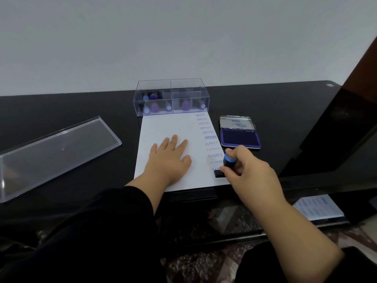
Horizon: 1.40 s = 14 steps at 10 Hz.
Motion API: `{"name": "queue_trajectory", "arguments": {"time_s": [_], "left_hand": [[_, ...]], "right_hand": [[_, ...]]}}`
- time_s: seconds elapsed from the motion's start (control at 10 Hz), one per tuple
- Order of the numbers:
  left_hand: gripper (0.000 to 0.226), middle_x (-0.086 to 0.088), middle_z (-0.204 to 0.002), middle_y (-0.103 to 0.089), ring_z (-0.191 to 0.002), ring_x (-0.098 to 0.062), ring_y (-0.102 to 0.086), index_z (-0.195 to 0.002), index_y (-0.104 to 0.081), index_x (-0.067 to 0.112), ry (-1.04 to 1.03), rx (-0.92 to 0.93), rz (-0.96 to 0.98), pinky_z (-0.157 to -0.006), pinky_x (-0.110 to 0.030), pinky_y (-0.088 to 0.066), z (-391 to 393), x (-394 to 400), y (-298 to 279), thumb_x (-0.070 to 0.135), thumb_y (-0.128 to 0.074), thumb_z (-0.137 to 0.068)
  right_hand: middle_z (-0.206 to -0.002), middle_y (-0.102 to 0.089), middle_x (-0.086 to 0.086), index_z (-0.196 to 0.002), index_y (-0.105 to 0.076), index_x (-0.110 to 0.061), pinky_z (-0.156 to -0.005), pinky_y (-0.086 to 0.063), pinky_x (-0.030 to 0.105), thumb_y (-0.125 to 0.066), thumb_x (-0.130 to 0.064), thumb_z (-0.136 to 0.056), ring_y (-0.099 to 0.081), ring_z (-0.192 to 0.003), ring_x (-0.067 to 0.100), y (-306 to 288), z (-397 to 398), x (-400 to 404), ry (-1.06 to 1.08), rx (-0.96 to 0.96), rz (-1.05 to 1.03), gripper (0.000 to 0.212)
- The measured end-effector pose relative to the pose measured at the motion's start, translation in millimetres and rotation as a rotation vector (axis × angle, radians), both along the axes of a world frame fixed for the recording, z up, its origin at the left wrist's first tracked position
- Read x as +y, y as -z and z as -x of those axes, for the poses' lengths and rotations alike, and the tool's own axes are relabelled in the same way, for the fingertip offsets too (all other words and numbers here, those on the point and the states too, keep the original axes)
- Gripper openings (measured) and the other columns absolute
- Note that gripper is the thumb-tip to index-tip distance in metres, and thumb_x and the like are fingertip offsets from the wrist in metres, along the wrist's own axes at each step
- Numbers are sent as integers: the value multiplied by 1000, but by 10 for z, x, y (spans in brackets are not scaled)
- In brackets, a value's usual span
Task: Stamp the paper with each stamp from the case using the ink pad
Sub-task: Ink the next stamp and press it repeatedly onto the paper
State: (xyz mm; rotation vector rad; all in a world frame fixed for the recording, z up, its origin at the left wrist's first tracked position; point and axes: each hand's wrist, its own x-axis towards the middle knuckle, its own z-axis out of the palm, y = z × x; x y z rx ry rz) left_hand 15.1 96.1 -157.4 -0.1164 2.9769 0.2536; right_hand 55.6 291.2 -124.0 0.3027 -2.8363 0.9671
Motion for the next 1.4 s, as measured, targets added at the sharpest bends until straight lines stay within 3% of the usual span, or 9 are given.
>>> {"name": "queue_trajectory", "arguments": {"time_s": [0.6, 0.9, 1.2, 1.3, 1.4], "left_hand": [[55, 3, -159, 13, -146, -17, 11, -152, 1, 32, 14, -8, 4, -118, -41, 7, 8, -11, -2, 43, -16, -100], [55, 3, -159, 13, -146, -17, 11, -151, 2, 32, 15, -11, 14, -118, -41, 7, 4, -6, -1, 43, -15, -100], [55, 3, -159, 12, -146, -17, 10, -151, 1, 32, 12, -7, 9, -118, -41, 7, 2, -14, 3, 43, -15, -100], [55, 3, -159, 12, -146, -16, 10, -151, 1, 32, 13, -4, 6, -118, -40, 7, 3, -12, 4, 43, -16, -100], [55, 3, -159, 12, -146, -16, 10, -151, 1, 32, 13, -1, 5, -118, -40, 7, 0, -14, 8, 43, -16, -100]], "right_hand": [[-107, -65, -11, -101, -51, -30, -74, -51, 31, -59, -27, -90, -63, -89, 16, 61, 10, -46, 3, -26, -65, 14], [-85, -57, -12, -102, -52, -29, -68, -48, 30, -59, -26, -89, -58, -80, 18, 49, 20, -46, 5, -17, -64, 15], [-94, -64, -7, -106, -52, -27, -71, -51, 33, -58, -26, -90, -60, -85, 21, 39, 10, -51, -22, 7, -68, 17], [-91, -63, -11, -98, -50, -28, -71, -50, 31, -61, -27, -88, -62, -83, 17, 26, 16, -13, -5, 29, 10, 16], [-86, -60, -19, -91, -50, -25, -72, -46, 27, -66, -23, -84, -59, -75, 9, -24, 73, 50, 83, 57, 263, 18]]}}
